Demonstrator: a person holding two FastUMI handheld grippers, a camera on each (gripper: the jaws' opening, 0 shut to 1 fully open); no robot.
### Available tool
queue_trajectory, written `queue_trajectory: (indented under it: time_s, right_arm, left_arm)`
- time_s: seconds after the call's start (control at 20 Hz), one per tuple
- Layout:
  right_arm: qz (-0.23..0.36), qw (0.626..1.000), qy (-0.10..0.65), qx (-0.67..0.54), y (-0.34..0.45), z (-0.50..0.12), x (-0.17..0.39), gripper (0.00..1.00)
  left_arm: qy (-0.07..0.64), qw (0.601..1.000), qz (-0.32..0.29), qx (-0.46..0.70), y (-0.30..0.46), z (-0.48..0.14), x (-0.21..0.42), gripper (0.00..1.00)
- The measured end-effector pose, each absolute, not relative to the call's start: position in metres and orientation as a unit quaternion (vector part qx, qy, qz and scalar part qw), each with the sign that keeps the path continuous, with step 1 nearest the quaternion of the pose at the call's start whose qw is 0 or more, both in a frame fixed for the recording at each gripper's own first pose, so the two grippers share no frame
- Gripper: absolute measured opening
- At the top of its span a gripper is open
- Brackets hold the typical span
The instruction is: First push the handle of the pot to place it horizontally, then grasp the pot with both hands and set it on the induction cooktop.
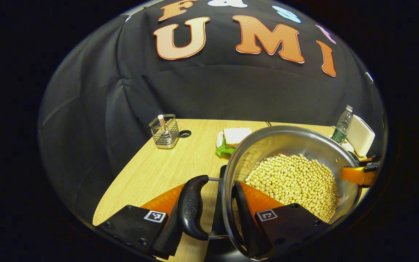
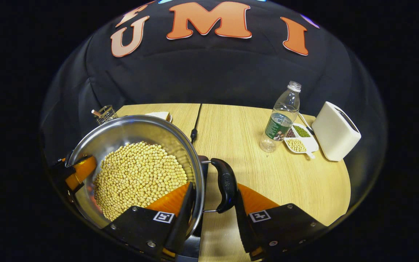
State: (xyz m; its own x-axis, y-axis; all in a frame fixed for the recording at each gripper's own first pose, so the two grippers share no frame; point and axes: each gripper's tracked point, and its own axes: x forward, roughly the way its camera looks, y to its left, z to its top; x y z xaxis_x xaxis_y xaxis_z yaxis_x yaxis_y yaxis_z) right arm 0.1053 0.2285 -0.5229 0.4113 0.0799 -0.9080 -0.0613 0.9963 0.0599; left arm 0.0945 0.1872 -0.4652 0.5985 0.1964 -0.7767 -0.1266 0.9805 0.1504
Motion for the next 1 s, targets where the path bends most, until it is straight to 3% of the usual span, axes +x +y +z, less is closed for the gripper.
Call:
queue_trajectory:
  time_s: [0.05,0.1,0.4,0.5,0.55,0.7,0.75,1.0]
  right_arm:
    - [0.041,0.84,0.54,0.005,0.232,-0.524,0.106,0.56]
    - [0.04,0.84,0.542,0.003,0.237,-0.525,0.107,0.6]
    - [0.045,0.841,0.539,-0.003,0.252,-0.532,0.108,0.61]
    - [0.066,0.846,0.529,-0.006,0.257,-0.525,0.11,0.63]
    - [0.083,0.842,0.533,-0.006,0.259,-0.523,0.105,0.68]
    - [0.086,0.856,0.51,0.022,0.245,-0.515,0.106,0.8]
    - [0.086,0.861,0.501,0.033,0.24,-0.508,0.108,0.81]
    - [0.066,0.922,0.381,0.023,0.198,-0.42,0.133,0.85]
  left_arm:
    - [0.444,0.891,0.09,0.036,0.186,-0.47,0.092,0.75]
    - [0.447,0.889,0.091,0.031,0.185,-0.474,0.093,0.72]
    - [0.448,0.889,0.094,0.028,0.191,-0.484,0.092,0.73]
    - [0.461,0.88,0.088,0.07,0.198,-0.488,0.086,0.81]
    - [0.448,0.884,0.087,0.1,0.199,-0.482,0.09,0.88]
    - [0.41,0.894,0.097,0.15,0.201,-0.456,0.097,0.89]
    - [0.4,0.899,0.101,0.149,0.199,-0.446,0.098,0.86]
    - [0.324,0.925,0.116,0.162,0.188,-0.37,0.107,0.87]
